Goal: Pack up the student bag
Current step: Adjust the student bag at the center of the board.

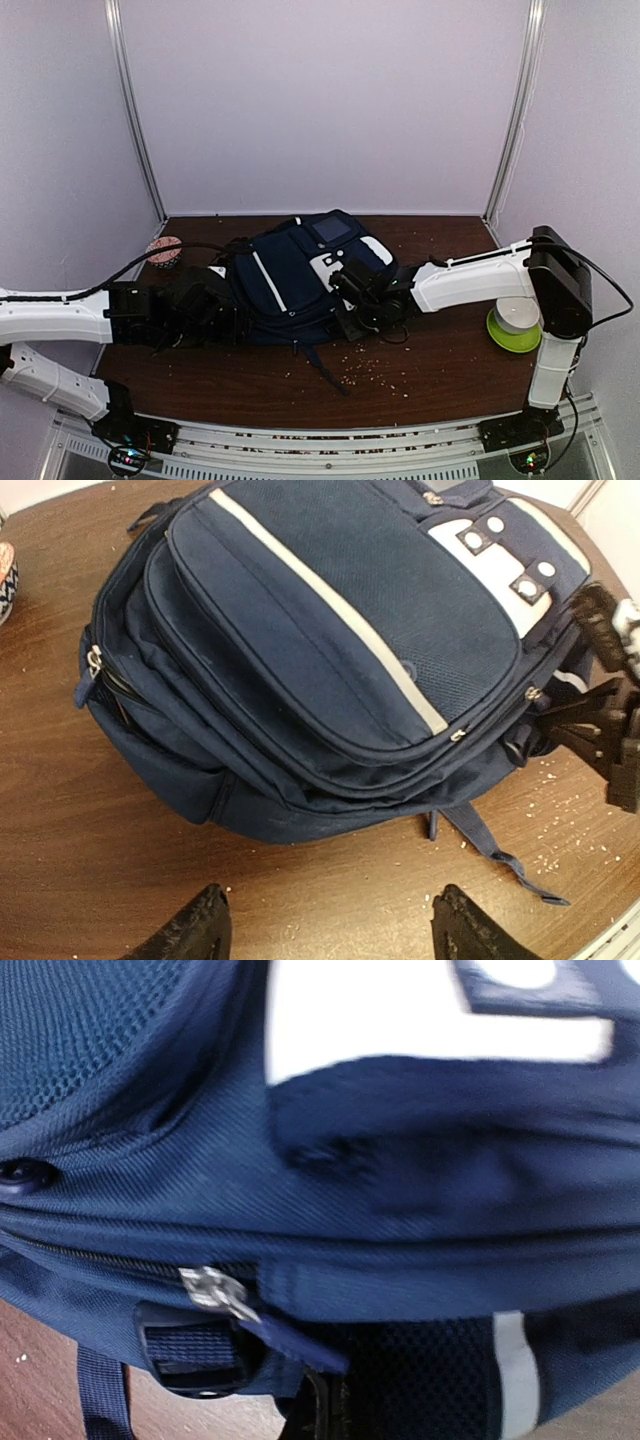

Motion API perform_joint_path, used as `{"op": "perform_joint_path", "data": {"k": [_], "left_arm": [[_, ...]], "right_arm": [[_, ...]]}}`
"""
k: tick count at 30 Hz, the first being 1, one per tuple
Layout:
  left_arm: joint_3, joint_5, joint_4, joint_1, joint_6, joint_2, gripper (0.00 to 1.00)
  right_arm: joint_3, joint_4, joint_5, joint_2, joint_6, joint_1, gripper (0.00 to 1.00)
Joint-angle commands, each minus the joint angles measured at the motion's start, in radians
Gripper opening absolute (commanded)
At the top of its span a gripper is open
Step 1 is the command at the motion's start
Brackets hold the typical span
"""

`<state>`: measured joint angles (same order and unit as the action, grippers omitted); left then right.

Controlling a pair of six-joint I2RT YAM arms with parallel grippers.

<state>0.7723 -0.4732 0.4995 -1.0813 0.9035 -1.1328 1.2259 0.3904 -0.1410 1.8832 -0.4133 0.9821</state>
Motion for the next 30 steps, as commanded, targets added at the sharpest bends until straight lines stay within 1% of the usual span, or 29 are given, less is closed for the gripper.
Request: {"op": "perform_joint_path", "data": {"k": [1,5,8,10,13,16,22,26,28,30], "left_arm": [[-0.016,0.065,-0.091,0.073,-0.007,-0.064,0.72],[-0.023,0.223,-0.199,0.189,0.0,-0.154,0.72],[-0.011,0.341,-0.289,0.254,0.011,-0.258,0.72],[0.031,0.39,-0.308,0.276,0.002,-0.333,0.72],[0.112,0.441,-0.329,0.29,-0.026,-0.431,0.67],[0.229,0.475,-0.336,0.293,-0.063,-0.517,0.58],[0.442,0.511,-0.303,0.294,-0.121,-0.647,0.31],[0.567,0.521,-0.262,0.299,-0.153,-0.727,0.12],[0.614,0.525,-0.238,0.305,-0.165,-0.757,0.0],[0.638,0.53,-0.222,0.315,-0.167,-0.763,0.0]], "right_arm": [[-0.073,-0.024,-0.084,-0.118,-0.054,-0.018,0.0],[-0.15,-0.049,-0.083,-0.205,-0.097,-0.026,0.0],[-0.203,-0.057,-0.065,-0.239,-0.123,-0.025,0.0],[-0.249,-0.081,-0.056,-0.263,-0.144,-0.025,0.0],[-0.306,-0.115,-0.032,-0.29,-0.174,-0.026,0.0],[-0.356,-0.151,-0.002,-0.322,-0.207,-0.025,0.0],[-0.407,-0.186,0.035,-0.364,-0.236,-0.02,0.0],[-0.417,-0.206,0.056,-0.368,-0.257,-0.007,0.0],[-0.42,-0.216,0.066,-0.369,-0.269,0.002,0.0],[-0.418,-0.214,0.066,-0.37,-0.273,0.008,0.0]]}}
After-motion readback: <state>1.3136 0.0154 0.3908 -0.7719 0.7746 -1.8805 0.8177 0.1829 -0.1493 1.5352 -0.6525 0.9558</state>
